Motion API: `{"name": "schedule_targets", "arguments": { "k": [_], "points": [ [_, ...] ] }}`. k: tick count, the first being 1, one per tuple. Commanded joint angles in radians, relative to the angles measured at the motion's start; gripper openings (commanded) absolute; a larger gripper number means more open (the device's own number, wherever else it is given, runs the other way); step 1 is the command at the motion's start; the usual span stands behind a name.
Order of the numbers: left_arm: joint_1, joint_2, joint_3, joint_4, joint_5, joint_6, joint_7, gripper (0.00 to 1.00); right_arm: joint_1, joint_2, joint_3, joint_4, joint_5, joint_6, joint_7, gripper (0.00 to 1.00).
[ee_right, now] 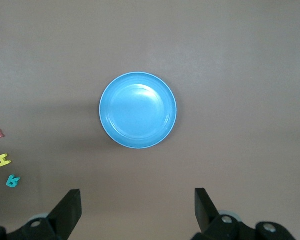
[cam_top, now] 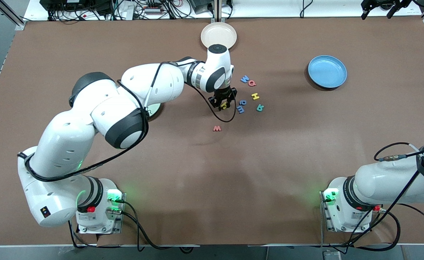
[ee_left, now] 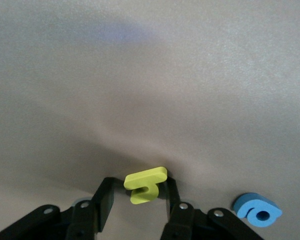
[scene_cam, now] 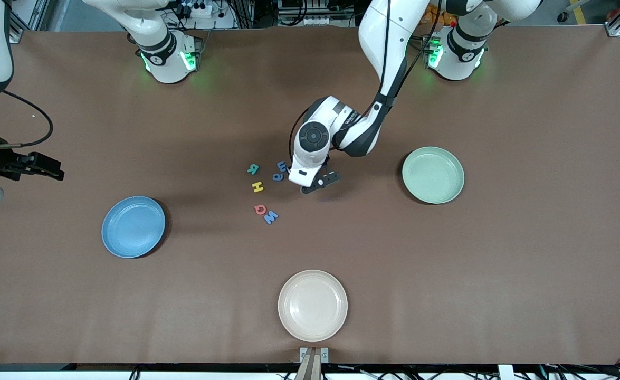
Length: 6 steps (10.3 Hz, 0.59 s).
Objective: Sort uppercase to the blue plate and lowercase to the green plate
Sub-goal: 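Lower the left gripper and close it on the yellow h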
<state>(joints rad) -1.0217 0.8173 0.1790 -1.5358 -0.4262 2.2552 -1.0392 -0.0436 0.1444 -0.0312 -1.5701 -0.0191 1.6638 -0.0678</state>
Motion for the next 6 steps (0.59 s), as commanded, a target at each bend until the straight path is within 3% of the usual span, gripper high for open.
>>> {"name": "schedule_targets", "arguments": {
  "k": [1, 3, 6],
  "points": [
    [-0.018, 0.011, 0.019, 0.002, -0.016, -0.017, 0.016, 0.39, -0.013, 0.003, 0.008, 0.007, 0.002, -0.004, -0.015, 1.00],
    [-0.018, 0.011, 0.027, 0.002, -0.016, -0.022, 0.016, 0.26, -0.013, 0.003, 0.008, 0.007, 0.002, -0.004, -0.013, 1.00],
    [-0.018, 0.010, 0.027, 0.002, -0.016, -0.022, 0.016, 0.21, -0.013, 0.003, 0.008, 0.009, 0.002, -0.002, -0.013, 1.00]
  ]
}}
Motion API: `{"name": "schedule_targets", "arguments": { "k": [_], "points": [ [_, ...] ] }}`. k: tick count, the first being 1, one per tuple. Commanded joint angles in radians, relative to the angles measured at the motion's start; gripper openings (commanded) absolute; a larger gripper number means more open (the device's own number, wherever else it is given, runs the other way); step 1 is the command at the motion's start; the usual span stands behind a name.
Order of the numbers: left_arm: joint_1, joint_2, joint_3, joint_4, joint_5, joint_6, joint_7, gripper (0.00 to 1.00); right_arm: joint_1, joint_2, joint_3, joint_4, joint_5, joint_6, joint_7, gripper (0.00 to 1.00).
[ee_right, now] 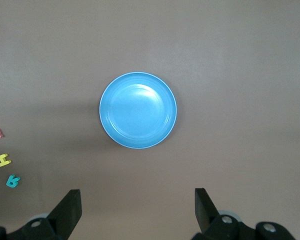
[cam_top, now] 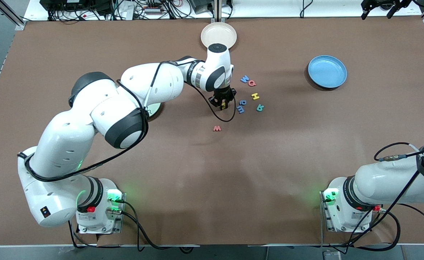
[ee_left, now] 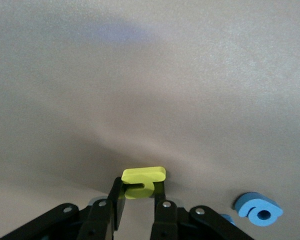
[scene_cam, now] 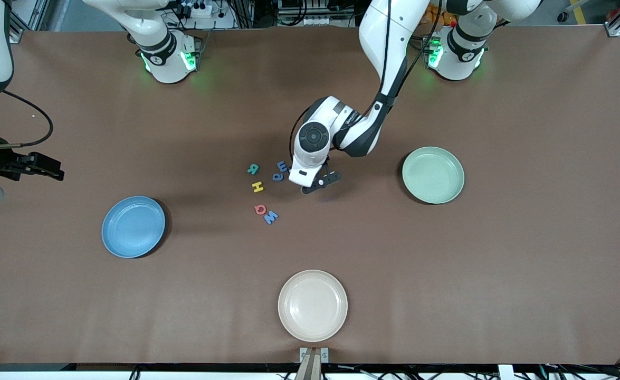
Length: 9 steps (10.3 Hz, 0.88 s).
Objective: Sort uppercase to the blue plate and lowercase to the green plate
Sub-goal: 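Carry the h to the green plate while the right gripper reaches letters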
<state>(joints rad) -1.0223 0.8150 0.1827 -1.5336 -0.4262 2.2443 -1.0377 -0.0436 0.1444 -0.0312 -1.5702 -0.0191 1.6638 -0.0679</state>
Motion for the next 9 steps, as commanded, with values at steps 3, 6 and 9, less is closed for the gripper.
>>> {"name": "schedule_targets", "arguments": {
  "k": [3, 6, 9],
  "points": [
    [-0.018, 0.009, 0.040, 0.004, -0.014, -0.047, 0.018, 0.20, -0.013, 0.003, 0.008, 0.009, 0.002, -0.002, -0.012, 1.00],
    [-0.018, 0.004, 0.064, 0.024, -0.016, -0.130, 0.057, 0.20, -0.012, 0.003, 0.010, 0.009, 0.004, -0.001, -0.009, 1.00],
    [-0.015, -0.022, 0.098, 0.020, -0.016, -0.248, 0.164, 0.20, 0.002, 0.003, 0.010, 0.009, 0.004, -0.001, -0.003, 1.00]
  ]
}}
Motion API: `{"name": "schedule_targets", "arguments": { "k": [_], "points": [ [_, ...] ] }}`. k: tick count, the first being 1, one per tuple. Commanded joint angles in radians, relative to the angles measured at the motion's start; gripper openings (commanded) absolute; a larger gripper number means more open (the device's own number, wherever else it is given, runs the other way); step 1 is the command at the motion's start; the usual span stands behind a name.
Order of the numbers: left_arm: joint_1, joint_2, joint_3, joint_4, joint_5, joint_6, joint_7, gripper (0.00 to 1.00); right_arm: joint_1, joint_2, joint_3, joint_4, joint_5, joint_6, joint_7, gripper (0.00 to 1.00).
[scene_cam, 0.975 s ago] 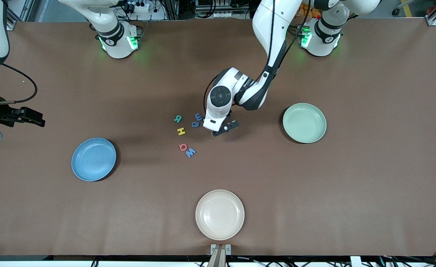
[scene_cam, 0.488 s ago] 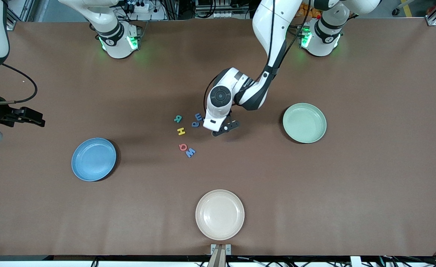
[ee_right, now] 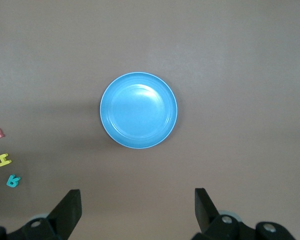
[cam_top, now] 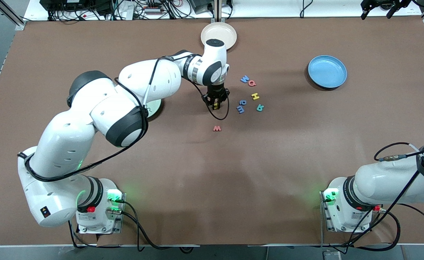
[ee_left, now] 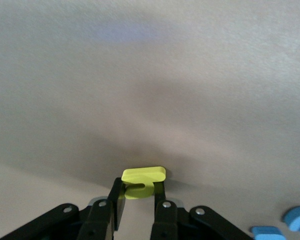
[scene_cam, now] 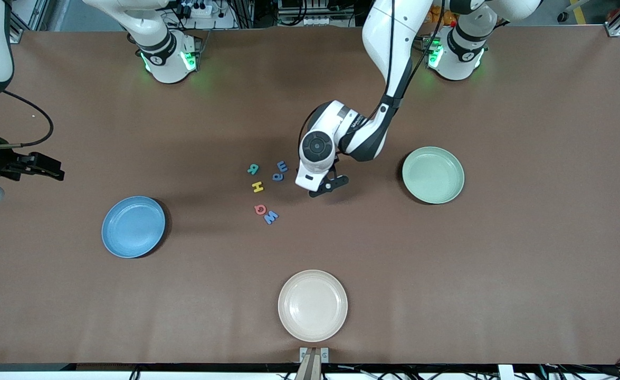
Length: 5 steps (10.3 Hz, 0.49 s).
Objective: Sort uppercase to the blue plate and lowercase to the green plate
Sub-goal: 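Carry the h to the green plate while the right gripper reaches letters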
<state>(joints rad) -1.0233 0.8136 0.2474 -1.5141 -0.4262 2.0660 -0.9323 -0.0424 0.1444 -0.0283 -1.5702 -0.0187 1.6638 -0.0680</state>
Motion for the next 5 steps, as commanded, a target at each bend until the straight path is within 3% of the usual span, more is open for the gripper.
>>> {"name": "schedule_targets", "arguments": {
  "k": [1, 5],
  "points": [
    [-0.011, -0.033, 0.045, -0.005, -0.016, -0.104, 0.090, 0.20, 0.016, 0.004, 0.010, 0.009, 0.002, 0.001, 0.000, 1.00],
    [0.095, -0.140, 0.059, -0.069, -0.011, -0.254, 0.272, 0.17, 0.117, 0.055, 0.010, 0.007, 0.002, 0.057, 0.100, 1.00]
  ]
}}
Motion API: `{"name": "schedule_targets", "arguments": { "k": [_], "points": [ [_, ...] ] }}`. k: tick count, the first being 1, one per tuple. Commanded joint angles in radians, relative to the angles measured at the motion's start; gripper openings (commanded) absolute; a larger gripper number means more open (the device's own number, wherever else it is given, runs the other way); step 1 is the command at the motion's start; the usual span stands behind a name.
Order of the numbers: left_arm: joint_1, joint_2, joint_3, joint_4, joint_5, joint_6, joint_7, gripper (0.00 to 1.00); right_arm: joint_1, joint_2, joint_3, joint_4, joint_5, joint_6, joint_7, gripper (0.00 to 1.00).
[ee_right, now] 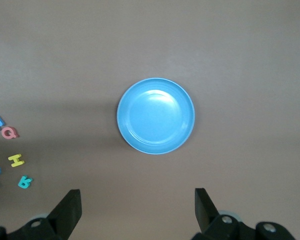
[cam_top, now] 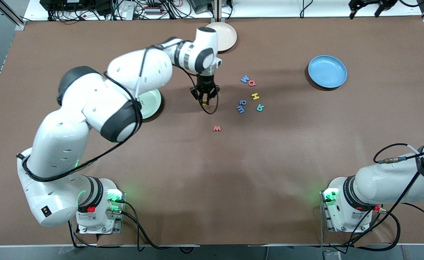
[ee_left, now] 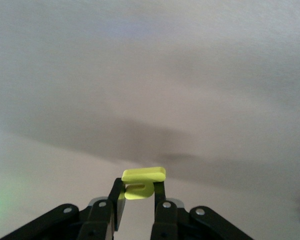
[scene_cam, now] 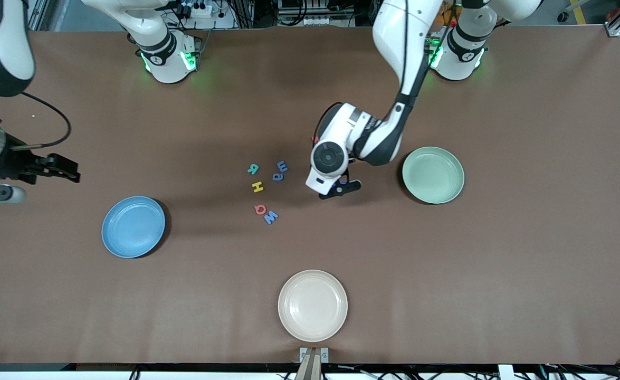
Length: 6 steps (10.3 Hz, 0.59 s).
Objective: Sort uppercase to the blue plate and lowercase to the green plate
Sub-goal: 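Carry the h to the green plate while the right gripper reaches letters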
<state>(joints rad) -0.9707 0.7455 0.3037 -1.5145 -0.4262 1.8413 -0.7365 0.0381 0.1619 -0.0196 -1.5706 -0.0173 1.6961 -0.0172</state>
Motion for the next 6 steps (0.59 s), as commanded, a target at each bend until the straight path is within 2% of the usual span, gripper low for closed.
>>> {"name": "schedule_targets", "arguments": {
  "k": [1, 4, 6],
  "points": [
    [0.093, -0.118, -0.003, -0.116, 0.024, -0.030, 0.118, 0.15, 0.075, 0.063, 0.001, 0.009, 0.000, 0.061, 0.068, 1.00],
    [0.249, -0.251, -0.026, -0.283, 0.093, -0.027, 0.316, 0.15, 0.192, 0.117, 0.001, 0.007, 0.000, 0.120, 0.068, 1.00],
    [0.450, -0.305, -0.153, -0.350, 0.195, -0.008, 0.376, 0.16, 0.282, 0.162, 0.001, 0.004, 0.000, 0.134, 0.068, 1.00]
  ]
}}
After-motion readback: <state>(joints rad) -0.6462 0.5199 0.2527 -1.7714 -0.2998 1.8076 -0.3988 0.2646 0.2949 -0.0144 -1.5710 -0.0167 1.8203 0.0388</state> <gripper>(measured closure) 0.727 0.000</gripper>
